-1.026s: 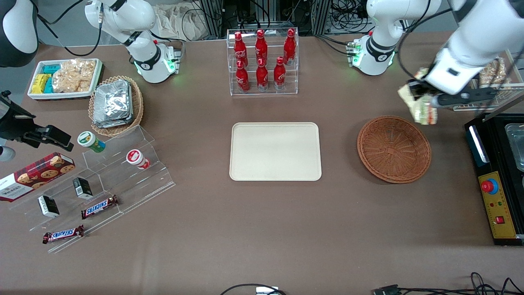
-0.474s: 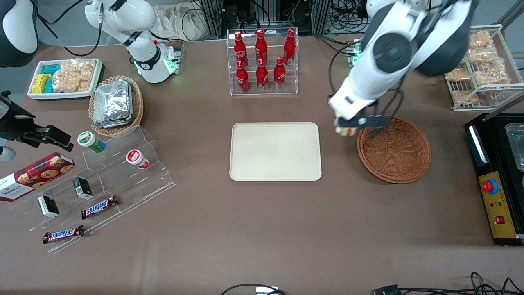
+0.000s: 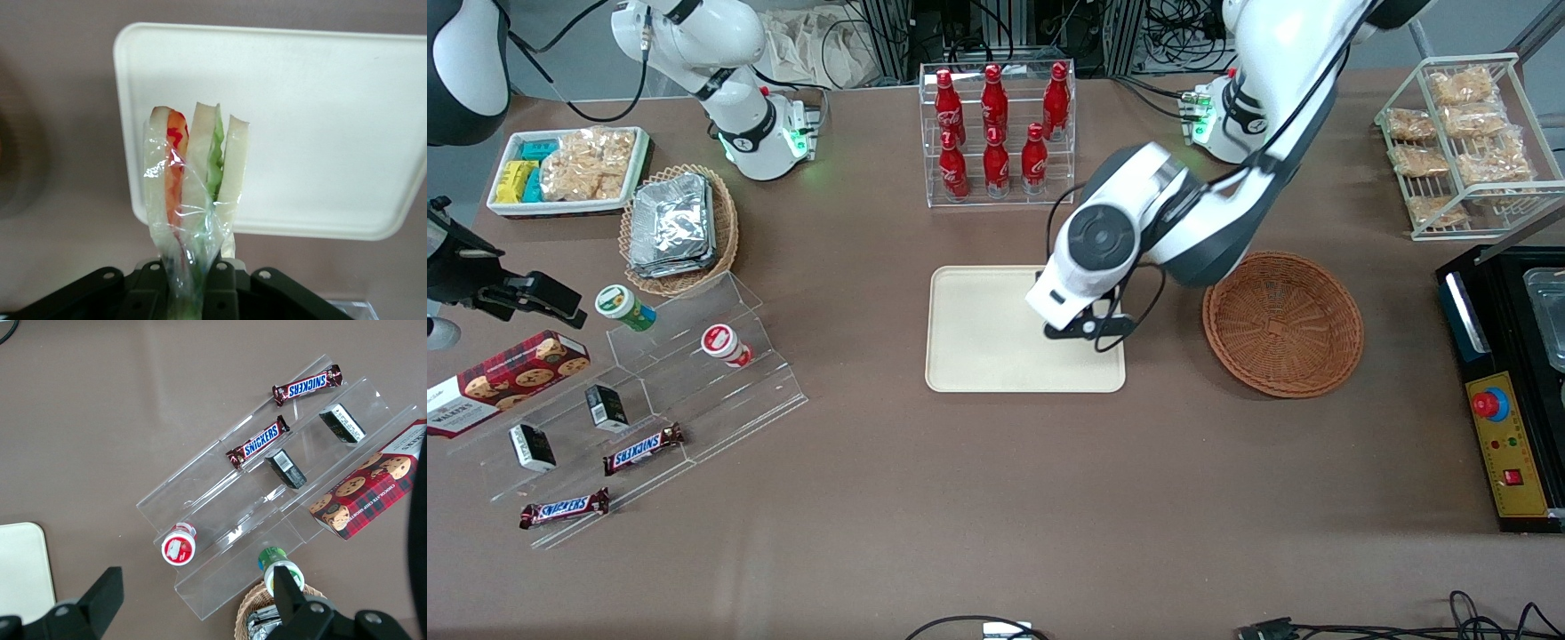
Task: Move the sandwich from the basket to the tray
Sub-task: 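Carry the sandwich over the white tray and lower it onto it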
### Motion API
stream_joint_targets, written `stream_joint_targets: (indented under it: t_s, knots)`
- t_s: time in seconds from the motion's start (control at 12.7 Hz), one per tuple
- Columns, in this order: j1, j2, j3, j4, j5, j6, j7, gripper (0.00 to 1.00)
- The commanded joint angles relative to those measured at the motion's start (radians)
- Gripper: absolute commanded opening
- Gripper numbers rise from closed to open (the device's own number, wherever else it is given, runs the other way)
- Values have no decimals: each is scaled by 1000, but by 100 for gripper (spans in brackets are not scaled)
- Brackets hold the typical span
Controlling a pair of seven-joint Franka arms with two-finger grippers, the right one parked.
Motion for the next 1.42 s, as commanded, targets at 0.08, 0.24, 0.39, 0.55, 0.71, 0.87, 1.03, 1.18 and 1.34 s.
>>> stream_joint_targets:
  t_s: [0.08, 0.24, 0.39, 0.55, 0.71, 0.87, 1.03, 1.18, 1.34]
  knots:
    - [9, 45, 9, -91, 47, 133, -14, 0]
    - [9, 63, 41, -122, 50, 167, 13, 0]
    - [12, 80, 49, -146, 82, 182, 35, 0]
    - [10, 89, 60, -186, 86, 242, 38, 0]
    - [10, 109, 61, -192, 88, 257, 52, 0]
    - [12, 120, 61, -192, 88, 259, 52, 99]
    - [10, 118, 61, -189, 86, 247, 52, 100]
    - [25, 115, 61, -191, 86, 242, 50, 100]
    - [32, 106, 60, -189, 85, 227, 52, 100]
